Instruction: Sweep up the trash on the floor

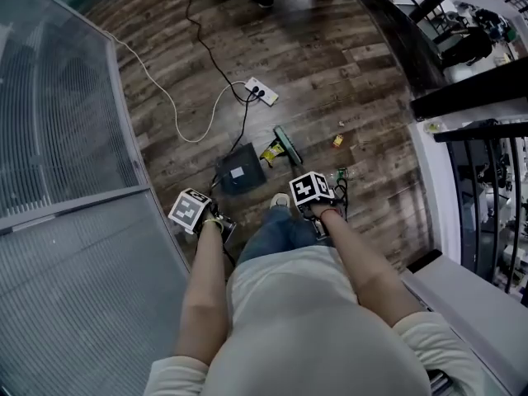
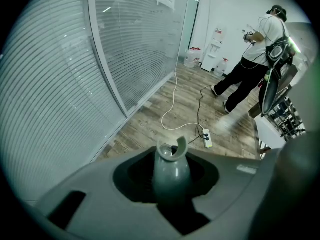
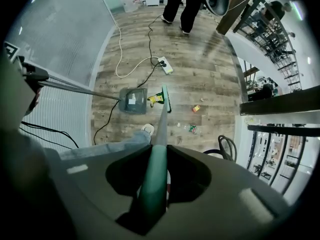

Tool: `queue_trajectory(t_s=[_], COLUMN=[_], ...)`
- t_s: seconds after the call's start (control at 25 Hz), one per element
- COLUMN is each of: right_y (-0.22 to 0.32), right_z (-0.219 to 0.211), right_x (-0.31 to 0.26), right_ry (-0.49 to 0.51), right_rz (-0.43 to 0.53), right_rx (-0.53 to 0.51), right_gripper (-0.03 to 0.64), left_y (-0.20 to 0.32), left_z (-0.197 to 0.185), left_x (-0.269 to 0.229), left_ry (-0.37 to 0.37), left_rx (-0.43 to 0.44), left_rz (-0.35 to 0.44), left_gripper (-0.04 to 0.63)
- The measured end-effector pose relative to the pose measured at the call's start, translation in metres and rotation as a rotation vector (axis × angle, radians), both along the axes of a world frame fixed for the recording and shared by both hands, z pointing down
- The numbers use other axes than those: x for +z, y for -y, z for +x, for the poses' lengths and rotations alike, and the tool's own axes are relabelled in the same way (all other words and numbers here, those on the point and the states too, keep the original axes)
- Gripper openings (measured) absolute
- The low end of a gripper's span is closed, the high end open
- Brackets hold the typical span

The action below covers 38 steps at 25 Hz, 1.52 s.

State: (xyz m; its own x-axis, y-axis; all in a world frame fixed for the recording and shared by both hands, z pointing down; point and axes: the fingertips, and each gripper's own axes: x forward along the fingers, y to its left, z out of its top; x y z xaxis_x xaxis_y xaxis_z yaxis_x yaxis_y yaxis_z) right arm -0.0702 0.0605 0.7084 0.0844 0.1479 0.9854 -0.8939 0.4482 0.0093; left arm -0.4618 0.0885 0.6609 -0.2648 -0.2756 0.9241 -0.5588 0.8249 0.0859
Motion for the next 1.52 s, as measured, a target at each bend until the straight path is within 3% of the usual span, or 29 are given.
queue_trajectory(t_s=[0.48, 1.08, 1.52], right_y=[-0.023, -0.061, -0.067], right_z=[-0.029, -0.064, -0.076], right_x=[-0.005, -0.010, -0.015], right_ry=[0.061, 0.195, 0.205], right_rz=[-0.048, -0.159, -0.147], right_rx=[0.133, 0.157, 0.088], right_gripper=[0.095, 0.095, 0.094], left_y=[0.021, 0.021, 0.023], left_z=[0.009, 0.010, 0.010], left_x=[0.002, 0.002, 0.003], left_ry=[-0.004, -0.014, -0.017], left_rx=[0.004, 0.010, 0.015], left_rz=[-0.014, 0.004, 0.013], left_gripper=[0.106, 0.115, 0.121])
